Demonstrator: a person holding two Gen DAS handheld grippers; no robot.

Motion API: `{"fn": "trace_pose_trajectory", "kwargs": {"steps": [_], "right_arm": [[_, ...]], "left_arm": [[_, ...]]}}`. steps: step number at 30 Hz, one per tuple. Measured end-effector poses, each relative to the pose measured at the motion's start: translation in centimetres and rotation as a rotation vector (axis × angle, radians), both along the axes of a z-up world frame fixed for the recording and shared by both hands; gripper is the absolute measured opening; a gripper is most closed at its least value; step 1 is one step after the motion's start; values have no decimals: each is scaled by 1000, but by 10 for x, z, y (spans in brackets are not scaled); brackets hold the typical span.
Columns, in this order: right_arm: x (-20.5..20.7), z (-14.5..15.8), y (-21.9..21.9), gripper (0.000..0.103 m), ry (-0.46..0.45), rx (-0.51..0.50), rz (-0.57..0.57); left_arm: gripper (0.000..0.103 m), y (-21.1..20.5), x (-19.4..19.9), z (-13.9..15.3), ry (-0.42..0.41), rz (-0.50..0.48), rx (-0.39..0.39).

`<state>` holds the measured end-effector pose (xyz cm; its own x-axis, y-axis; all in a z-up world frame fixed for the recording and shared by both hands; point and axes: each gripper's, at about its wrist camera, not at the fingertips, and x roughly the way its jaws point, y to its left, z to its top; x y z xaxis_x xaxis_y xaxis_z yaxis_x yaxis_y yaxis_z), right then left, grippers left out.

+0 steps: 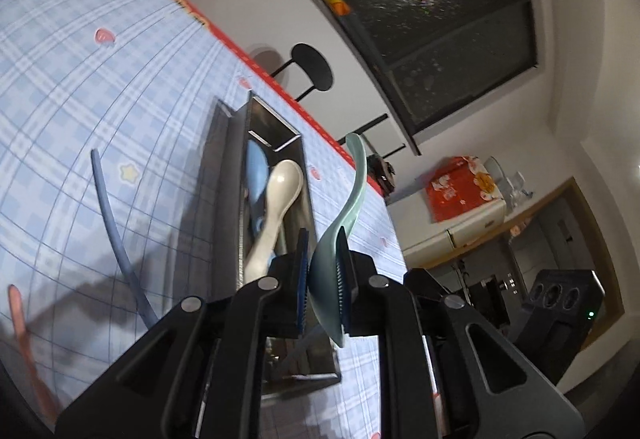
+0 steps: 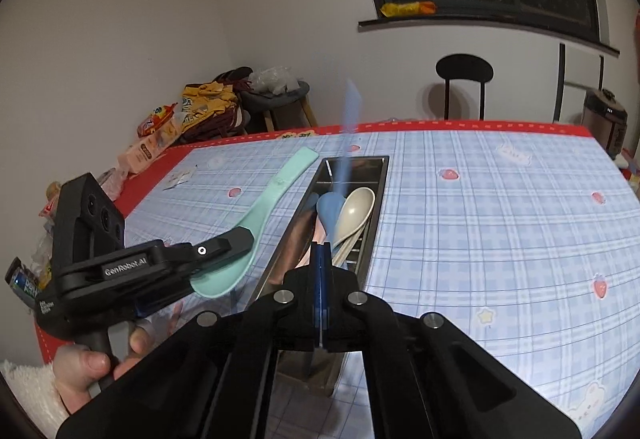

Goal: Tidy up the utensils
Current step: 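Carry the mint-green spoon with the left tool while the right tool carries the blue chopstick to the tray, then open both tools over the tray to release the spoon and chopstick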

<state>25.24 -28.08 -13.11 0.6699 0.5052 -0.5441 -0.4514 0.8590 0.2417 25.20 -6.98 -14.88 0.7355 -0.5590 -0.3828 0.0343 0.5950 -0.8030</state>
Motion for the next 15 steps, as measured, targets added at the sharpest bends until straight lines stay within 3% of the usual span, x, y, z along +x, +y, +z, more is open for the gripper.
{"fn": "trace_pose_trajectory", "kwargs": {"steps": [11,15], "right_arm": [[6,-15,0,1,34,13,-40],[2,-17,-5,1,38,8,-61]], "left_arm": [[16,-8,15,-21,69,23,35],[28,-11,17,-21,76,12,53]]}}
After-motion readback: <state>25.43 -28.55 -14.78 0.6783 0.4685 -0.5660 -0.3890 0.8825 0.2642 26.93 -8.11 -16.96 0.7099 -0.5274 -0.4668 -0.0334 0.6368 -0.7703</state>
